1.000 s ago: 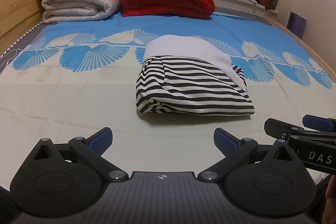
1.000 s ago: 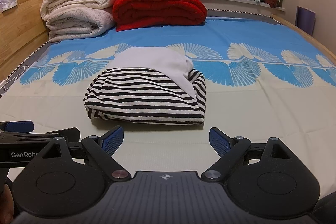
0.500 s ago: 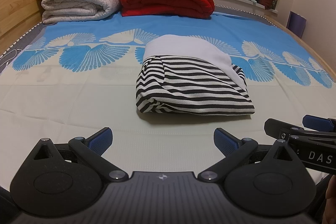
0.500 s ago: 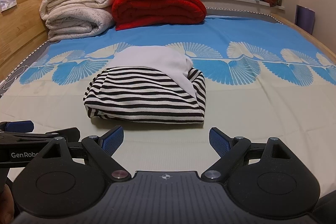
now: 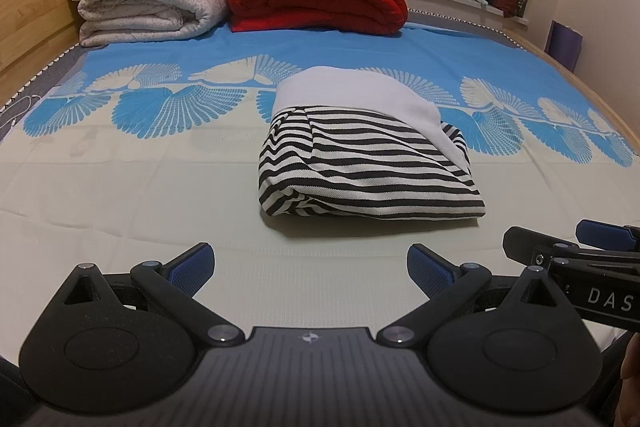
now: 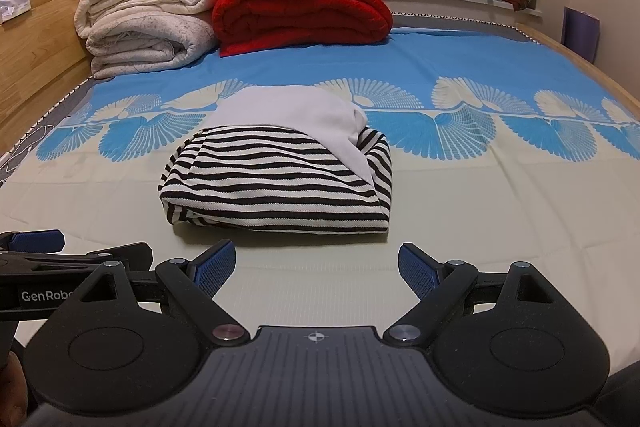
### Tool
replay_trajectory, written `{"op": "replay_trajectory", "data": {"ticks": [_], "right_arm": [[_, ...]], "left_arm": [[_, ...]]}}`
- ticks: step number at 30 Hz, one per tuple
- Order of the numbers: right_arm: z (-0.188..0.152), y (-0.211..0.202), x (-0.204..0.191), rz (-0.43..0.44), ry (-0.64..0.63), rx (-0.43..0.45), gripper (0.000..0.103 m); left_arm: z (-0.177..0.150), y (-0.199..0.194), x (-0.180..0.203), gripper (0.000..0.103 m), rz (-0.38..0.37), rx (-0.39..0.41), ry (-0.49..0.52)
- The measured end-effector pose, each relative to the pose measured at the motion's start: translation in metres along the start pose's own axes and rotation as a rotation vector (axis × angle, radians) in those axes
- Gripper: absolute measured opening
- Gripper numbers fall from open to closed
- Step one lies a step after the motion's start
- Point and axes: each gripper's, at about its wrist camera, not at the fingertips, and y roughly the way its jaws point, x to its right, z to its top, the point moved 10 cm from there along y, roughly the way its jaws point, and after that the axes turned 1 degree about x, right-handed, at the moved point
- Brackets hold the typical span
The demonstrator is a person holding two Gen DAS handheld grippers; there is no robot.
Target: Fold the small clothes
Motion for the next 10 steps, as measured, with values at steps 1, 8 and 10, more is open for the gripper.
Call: {"op": "replay_trajectory", "data": {"ticks": [1, 8, 10], "right_arm": [[-0.0002, 0.0001, 0.0001, 0.001, 0.000, 0.000, 0.089], [0.0011, 0.0001, 0.0000, 0.000, 0.000, -0.001, 0.089], [0.0002, -0.0001, 0.0002, 0.000, 0.000, -0.001, 0.089]], "left_arm": [[-0.0005, 0.0006, -0.0002, 0.102, -0.002, 0.000, 0.002], [-0.0008, 0.0011, -0.0021, 0.102, -0.005, 0.002, 0.008], [-0.0009, 0.0011, -0.0021, 0.102, -0.005, 0.001, 0.008]]}}
